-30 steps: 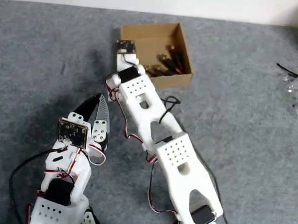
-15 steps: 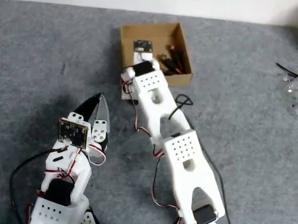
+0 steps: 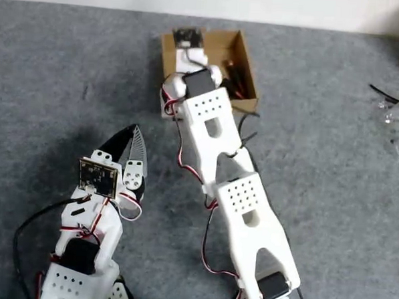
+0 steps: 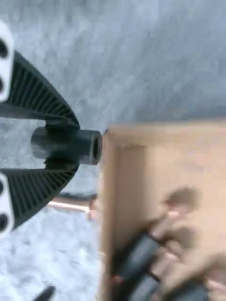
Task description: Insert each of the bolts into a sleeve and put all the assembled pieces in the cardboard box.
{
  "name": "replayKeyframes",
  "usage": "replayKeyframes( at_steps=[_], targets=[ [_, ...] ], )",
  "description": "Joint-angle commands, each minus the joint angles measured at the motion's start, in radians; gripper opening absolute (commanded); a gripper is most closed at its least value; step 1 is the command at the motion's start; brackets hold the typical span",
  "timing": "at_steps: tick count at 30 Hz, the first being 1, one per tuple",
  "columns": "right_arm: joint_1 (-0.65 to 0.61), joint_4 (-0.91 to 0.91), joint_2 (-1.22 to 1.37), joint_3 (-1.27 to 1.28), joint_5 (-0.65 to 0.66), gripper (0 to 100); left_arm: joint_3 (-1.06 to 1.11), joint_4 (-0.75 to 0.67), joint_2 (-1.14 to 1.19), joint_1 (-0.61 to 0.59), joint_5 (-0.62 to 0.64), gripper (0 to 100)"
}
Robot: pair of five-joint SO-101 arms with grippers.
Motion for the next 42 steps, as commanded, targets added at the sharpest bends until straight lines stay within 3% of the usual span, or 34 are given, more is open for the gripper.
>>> replayKeyframes(
  at_steps=[1, 15, 30, 42],
  targets=[
    [0.025, 0.019, -0.134, -0.091, 0.037, 0.4, 0.021, -0.005, -0.008, 0.007, -0.009, 1],
    [0.074, 0.021, -0.506, -0.01, 0.038, 0.4, 0.021, -0.005, -0.008, 0.007, -0.009, 1],
    [0.151, -0.004, -1.264, 0.952, 0.041, 0.4, 0.021, -0.002, -0.008, 0.007, -0.009, 1],
    [0.309, -0.292, -1.834, 1.788, 0.15, 0.4, 0.021, 0.0, -0.008, 0.007, -0.009, 1]
  ],
)
